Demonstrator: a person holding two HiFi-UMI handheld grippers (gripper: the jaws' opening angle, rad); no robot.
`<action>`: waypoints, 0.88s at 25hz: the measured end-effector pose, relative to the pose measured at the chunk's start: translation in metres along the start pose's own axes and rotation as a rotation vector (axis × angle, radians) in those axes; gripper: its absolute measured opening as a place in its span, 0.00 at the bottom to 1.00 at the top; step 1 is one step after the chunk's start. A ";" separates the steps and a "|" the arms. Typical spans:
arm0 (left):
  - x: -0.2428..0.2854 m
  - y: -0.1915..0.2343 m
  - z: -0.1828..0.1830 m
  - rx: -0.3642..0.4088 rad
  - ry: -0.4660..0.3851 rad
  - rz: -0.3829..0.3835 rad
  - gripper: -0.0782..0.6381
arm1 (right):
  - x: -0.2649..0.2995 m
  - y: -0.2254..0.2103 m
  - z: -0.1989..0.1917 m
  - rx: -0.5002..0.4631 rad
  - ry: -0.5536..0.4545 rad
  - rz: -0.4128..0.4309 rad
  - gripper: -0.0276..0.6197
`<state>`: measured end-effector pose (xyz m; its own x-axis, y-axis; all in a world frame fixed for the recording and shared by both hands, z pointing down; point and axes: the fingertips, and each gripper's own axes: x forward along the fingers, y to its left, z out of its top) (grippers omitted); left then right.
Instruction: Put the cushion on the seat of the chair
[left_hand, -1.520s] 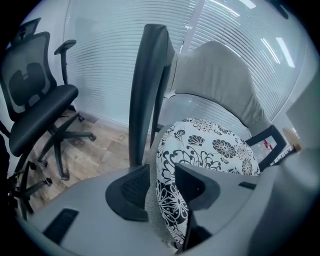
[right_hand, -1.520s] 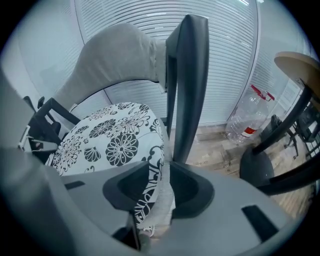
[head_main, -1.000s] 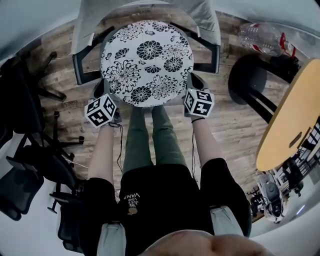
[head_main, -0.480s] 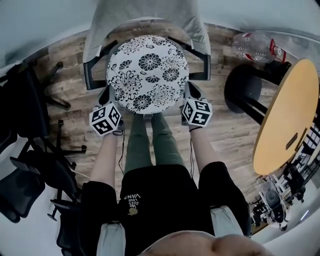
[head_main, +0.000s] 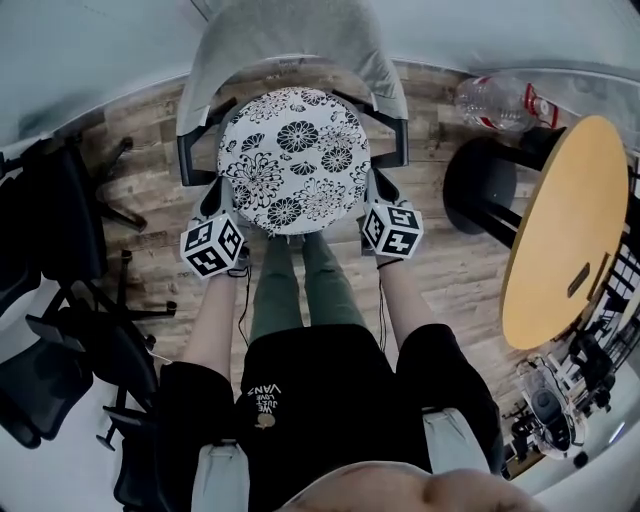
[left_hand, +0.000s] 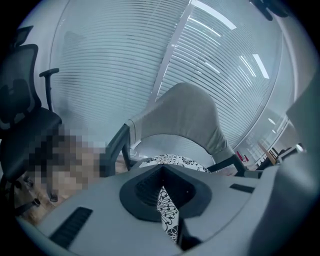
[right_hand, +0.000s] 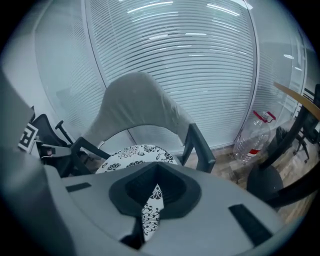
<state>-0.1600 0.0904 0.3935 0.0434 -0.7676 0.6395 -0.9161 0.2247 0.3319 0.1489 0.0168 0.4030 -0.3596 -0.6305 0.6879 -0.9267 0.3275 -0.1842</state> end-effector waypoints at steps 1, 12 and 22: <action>-0.003 -0.003 0.004 0.001 -0.006 -0.005 0.12 | -0.004 0.002 0.005 -0.002 -0.009 0.005 0.07; -0.038 -0.042 0.053 0.037 -0.080 -0.066 0.12 | -0.048 0.022 0.057 -0.023 -0.092 0.051 0.07; -0.067 -0.063 0.090 0.085 -0.140 -0.076 0.12 | -0.078 0.024 0.096 -0.030 -0.161 0.049 0.07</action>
<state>-0.1407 0.0734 0.2676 0.0629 -0.8580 0.5098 -0.9430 0.1161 0.3118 0.1447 0.0061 0.2772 -0.4192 -0.7172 0.5567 -0.9049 0.3801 -0.1916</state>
